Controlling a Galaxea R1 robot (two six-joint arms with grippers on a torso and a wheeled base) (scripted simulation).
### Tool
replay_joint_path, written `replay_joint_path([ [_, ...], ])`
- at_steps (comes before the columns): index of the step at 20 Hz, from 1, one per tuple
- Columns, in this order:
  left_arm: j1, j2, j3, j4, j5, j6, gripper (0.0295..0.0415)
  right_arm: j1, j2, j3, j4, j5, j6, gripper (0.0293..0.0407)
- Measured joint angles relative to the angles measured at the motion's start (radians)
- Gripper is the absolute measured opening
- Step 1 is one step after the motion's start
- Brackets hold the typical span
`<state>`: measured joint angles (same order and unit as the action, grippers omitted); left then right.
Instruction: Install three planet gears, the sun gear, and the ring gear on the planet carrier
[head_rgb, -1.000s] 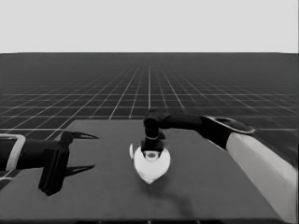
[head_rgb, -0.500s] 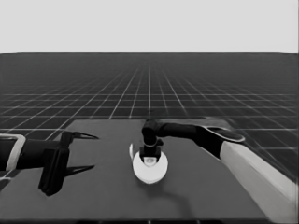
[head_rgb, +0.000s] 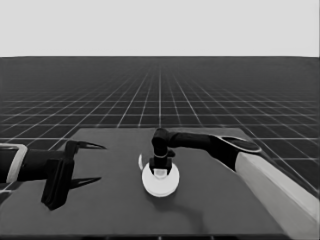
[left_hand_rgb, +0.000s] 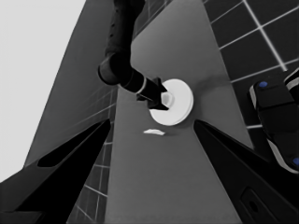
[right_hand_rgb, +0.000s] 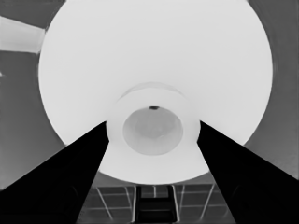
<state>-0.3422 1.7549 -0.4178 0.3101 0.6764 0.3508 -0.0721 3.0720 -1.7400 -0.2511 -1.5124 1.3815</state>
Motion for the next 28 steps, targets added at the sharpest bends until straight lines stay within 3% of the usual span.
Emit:
replay_joint_path([
  [28,0.000,0.000,0.000,0.000,0.000,0.000,0.0385,-0.011,-0.002,-0.002,-0.001,0.000,0.244,0.0349],
])
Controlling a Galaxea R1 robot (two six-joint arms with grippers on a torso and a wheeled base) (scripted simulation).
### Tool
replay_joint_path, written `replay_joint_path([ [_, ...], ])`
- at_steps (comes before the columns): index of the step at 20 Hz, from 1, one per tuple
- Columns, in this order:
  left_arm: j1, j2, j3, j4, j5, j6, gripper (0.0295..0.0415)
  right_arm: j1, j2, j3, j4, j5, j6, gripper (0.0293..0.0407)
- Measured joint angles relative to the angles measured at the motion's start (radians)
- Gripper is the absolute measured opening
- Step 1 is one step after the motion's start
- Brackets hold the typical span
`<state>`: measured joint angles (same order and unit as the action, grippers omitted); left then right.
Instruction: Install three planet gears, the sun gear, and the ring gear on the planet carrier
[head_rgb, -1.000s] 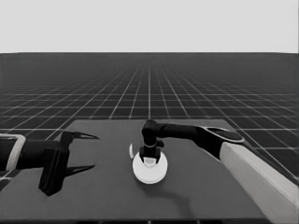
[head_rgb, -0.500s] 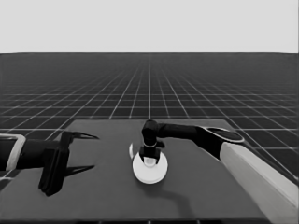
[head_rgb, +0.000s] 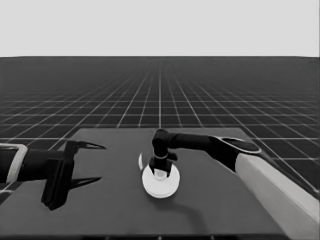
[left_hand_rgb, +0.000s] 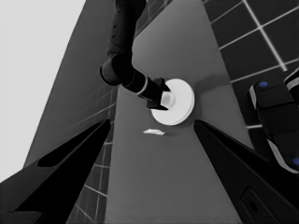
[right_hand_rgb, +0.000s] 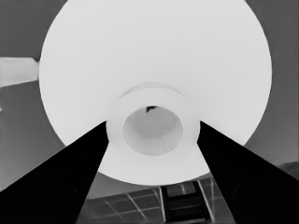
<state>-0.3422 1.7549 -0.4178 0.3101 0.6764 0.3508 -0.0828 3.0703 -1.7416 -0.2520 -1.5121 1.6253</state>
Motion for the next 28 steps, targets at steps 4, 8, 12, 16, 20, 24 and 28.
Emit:
replay_joint_path([
  [4,0.000,0.000,0.000,0.000,0.000,0.000,0.0385,0.000,0.000,0.000,0.000,0.000,0.035,0.0349],
  [8,0.000,0.000,0.000,0.000,0.000,0.000,0.0385,0.000,0.000,0.000,0.000,0.000,0.070,0.0349],
  [12,0.000,0.000,0.000,0.000,0.000,0.000,0.0385,0.000,0.000,0.000,0.000,0.000,0.105,0.0349],
  [16,0.000,0.000,0.000,0.000,0.000,0.000,0.0385,0.000,0.000,0.000,0.000,0.000,0.140,0.0349],
  [20,0.000,0.000,0.000,0.000,0.000,0.000,0.0385,0.000,0.000,0.000,0.000,0.000,0.175,0.0349],
  [24,0.000,0.000,0.000,0.000,0.000,0.000,0.0385,0.000,0.000,0.000,0.000,0.000,0.209,0.0349],
  [28,0.000,0.000,0.000,0.000,0.000,0.000,0.0385,0.001,0.000,0.000,0.000,0.000,0.235,0.0381],
])
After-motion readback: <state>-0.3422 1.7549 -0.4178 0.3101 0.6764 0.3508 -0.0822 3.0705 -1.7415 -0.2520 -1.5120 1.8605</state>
